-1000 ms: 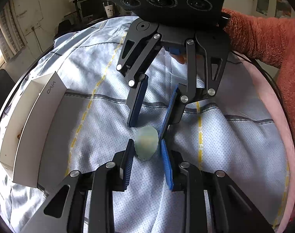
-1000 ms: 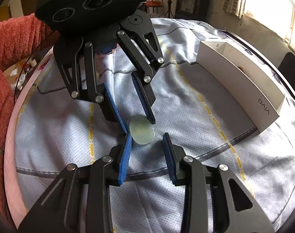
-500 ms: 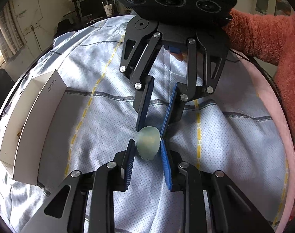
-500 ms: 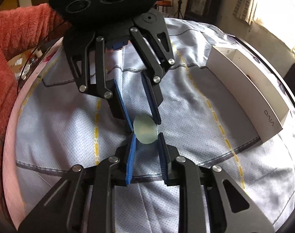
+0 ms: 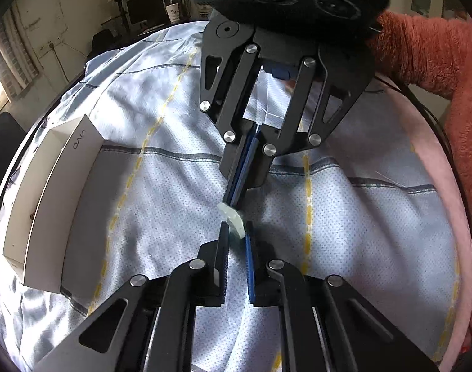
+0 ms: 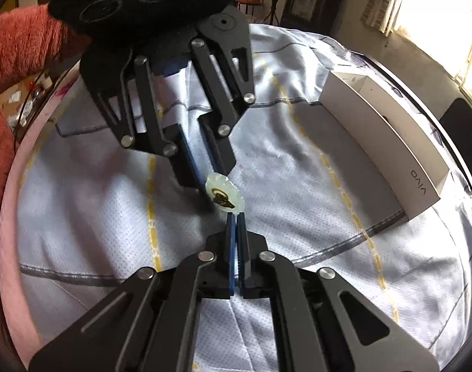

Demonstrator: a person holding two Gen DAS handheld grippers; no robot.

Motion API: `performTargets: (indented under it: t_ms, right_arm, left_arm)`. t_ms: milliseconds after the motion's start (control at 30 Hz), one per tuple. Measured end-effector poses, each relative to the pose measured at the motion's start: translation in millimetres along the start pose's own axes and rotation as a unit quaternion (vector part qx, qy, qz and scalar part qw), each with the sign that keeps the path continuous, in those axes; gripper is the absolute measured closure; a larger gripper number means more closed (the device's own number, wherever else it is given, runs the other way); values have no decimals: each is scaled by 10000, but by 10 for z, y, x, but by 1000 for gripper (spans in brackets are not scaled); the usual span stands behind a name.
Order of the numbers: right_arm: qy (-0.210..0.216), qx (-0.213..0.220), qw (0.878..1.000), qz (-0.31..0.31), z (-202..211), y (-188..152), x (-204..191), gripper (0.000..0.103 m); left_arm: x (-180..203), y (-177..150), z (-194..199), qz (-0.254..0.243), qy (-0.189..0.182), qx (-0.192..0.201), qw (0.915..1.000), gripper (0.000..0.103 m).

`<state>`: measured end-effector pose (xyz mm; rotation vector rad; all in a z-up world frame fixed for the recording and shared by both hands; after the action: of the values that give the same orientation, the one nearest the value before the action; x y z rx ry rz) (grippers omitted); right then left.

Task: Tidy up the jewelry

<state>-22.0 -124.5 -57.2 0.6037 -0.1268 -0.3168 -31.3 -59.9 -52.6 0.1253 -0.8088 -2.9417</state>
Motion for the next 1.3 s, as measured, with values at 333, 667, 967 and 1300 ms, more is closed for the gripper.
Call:
performTargets:
  t_ms: [333, 667, 967, 1300]
  right_arm:
    - [-76, 112, 9996, 258, -60, 95, -6, 78]
    - [-58, 29, 9999, 160, -44, 85, -96, 98]
    - [-220, 61, 9997, 63, 83, 89, -93, 98]
    - [-478, 144, 9987, 70, 219, 218, -69, 98]
  left_arm:
    - [-12, 7, 3, -22, 53, -36, 10000, 84]
    - [-38, 1, 4, 108, 7, -115, 9999, 84]
    - [-48, 15, 14, 67, 218, -133, 9997, 87]
    - [-133, 103, 247, 144, 523, 140, 9984, 91]
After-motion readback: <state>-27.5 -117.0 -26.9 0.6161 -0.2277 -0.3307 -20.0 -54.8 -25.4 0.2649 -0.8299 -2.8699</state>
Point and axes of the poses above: each gripper's, at about its wrist camera, not at the fingertips, and z roughly against the way its jaws point, x to its right, y to its top, the point moved 4 cm from there along -z, roughly the way its jaws point
